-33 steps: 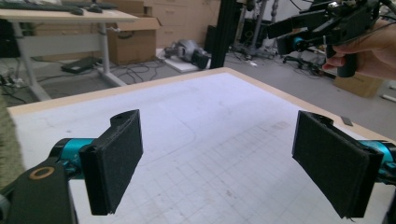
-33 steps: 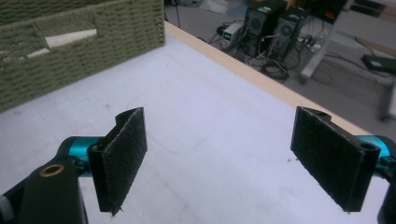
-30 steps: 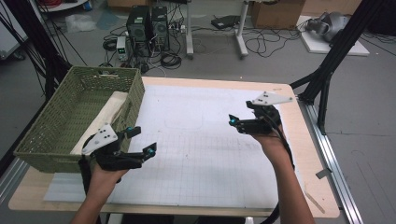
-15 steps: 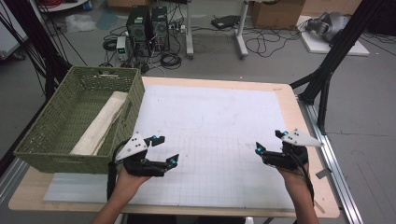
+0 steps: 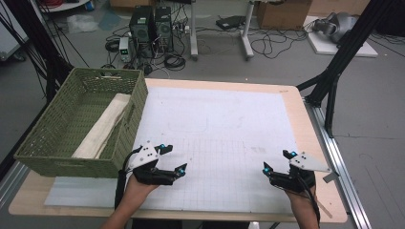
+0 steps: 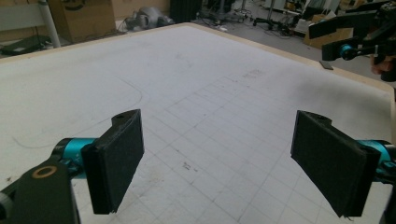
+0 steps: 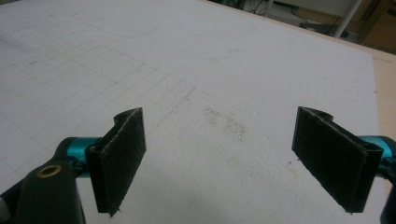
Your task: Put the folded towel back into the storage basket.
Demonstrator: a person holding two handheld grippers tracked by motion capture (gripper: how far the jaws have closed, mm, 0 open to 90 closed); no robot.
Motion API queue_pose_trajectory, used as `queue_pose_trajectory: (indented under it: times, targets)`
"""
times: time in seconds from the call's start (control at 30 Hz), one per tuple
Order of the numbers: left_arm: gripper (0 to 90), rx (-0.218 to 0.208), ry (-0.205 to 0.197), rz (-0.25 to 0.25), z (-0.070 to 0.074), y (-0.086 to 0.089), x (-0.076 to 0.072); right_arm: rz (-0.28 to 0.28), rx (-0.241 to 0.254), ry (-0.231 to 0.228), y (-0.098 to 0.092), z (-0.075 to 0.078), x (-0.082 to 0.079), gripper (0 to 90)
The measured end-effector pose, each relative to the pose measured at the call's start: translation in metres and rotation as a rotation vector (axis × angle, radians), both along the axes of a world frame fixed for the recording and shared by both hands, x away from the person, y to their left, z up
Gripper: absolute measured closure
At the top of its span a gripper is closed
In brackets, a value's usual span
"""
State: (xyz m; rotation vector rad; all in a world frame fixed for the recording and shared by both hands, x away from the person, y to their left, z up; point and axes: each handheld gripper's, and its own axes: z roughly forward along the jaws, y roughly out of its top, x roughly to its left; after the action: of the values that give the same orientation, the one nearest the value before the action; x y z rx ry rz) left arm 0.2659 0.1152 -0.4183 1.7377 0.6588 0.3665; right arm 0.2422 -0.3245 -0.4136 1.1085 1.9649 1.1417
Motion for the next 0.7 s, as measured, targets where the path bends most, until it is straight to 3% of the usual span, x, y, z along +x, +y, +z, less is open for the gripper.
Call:
queue_pose_trajectory:
  times: [0.7]
  targets:
    - [17.7, 0.013, 0.011, 0.039, -0.0049, 0.0093, -0.0029, 0.005, -0.019, -0.009, 0.0067, 0.0009, 0.0014, 16.2]
